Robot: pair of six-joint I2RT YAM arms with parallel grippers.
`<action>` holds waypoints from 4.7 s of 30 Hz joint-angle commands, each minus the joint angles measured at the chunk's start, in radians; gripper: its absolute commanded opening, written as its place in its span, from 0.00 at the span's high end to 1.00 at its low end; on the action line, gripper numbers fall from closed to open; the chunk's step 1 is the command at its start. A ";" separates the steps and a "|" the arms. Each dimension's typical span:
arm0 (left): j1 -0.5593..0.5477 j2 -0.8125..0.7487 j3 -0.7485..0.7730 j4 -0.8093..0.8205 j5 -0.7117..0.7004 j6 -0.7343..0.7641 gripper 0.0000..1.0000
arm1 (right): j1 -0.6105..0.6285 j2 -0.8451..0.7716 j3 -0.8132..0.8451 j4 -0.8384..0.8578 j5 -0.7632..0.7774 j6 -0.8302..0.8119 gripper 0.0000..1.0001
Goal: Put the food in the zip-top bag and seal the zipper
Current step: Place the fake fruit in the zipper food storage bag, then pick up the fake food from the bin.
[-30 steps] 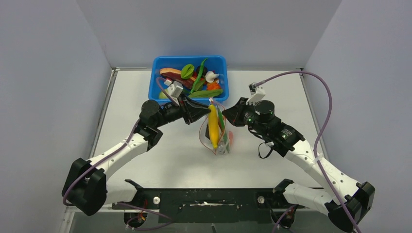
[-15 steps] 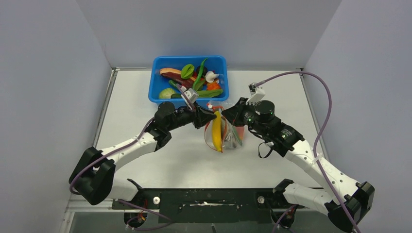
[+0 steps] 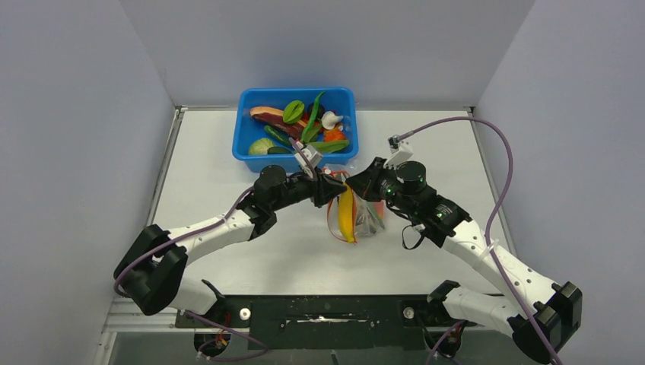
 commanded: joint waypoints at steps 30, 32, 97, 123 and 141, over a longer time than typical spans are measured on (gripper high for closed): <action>-0.037 -0.180 0.081 -0.271 -0.316 0.025 0.41 | -0.033 -0.093 -0.006 -0.017 0.172 0.064 1.00; -0.038 -0.161 0.083 -0.274 -0.297 0.025 0.40 | -0.033 -0.101 -0.011 -0.014 0.172 0.068 1.00; 0.192 -0.067 0.398 -0.713 -0.498 0.187 0.28 | -0.074 -0.163 -0.076 -0.011 0.152 0.070 1.00; 0.409 0.512 0.788 -0.514 -0.848 -0.225 0.41 | -0.090 -0.148 -0.015 -0.050 0.124 0.061 1.00; 0.519 0.751 0.913 -0.510 -0.796 -0.642 0.43 | -0.099 -0.188 -0.025 -0.052 0.176 0.055 1.00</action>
